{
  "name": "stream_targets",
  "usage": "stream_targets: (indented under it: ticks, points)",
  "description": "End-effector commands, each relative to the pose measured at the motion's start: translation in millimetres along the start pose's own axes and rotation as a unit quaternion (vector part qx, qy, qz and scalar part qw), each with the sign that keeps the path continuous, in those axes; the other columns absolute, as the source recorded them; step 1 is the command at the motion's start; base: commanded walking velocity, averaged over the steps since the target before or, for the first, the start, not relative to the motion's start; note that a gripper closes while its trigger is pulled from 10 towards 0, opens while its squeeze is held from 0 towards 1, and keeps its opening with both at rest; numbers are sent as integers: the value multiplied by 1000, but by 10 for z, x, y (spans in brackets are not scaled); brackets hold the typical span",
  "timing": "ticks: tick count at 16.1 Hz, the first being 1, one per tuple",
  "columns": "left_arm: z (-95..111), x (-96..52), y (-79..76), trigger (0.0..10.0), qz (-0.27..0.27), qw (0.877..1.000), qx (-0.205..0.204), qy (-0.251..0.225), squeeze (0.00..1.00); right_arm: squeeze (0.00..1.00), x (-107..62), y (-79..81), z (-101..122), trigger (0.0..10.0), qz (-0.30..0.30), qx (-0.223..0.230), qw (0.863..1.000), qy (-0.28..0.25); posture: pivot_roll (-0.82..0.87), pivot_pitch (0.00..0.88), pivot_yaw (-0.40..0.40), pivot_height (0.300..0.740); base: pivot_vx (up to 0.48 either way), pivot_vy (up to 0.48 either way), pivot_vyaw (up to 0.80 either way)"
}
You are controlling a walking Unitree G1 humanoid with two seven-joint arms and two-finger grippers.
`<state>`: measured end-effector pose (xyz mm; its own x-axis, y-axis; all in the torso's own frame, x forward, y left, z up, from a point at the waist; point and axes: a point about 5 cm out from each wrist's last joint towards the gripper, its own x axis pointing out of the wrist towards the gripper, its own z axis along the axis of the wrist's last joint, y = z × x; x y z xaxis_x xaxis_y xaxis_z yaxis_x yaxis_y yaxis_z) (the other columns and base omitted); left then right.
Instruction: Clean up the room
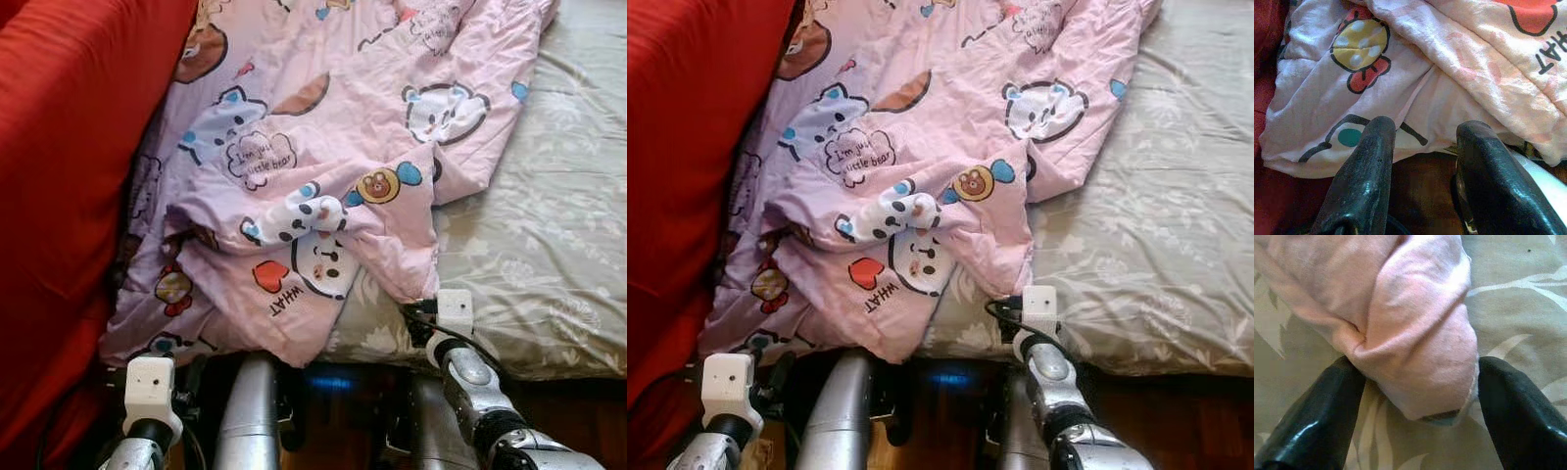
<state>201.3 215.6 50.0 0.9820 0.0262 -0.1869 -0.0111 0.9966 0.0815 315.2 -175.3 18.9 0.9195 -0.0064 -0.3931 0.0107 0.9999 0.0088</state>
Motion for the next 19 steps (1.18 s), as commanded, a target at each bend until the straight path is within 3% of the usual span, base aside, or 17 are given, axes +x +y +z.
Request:
stream_targets:
  ticks: [1,17,19]
  points:
    - [-122,-93,4,10000,3,999,-3,32,0,0,-41,20,-130,0,3,6,1000,20,245,450,55,633,0,0,0]
    - [-162,-100,-49,10000,2,999,-7,35,0,0,-46,60,-122,0,19,-8,1000,8,241,377,42,633,0,0,0]
    - [-176,-47,-59,10000,0,999,-8,37,0,0,-38,102,-107,0,29,-11,1000,6,234,364,40,633,0,0,0]
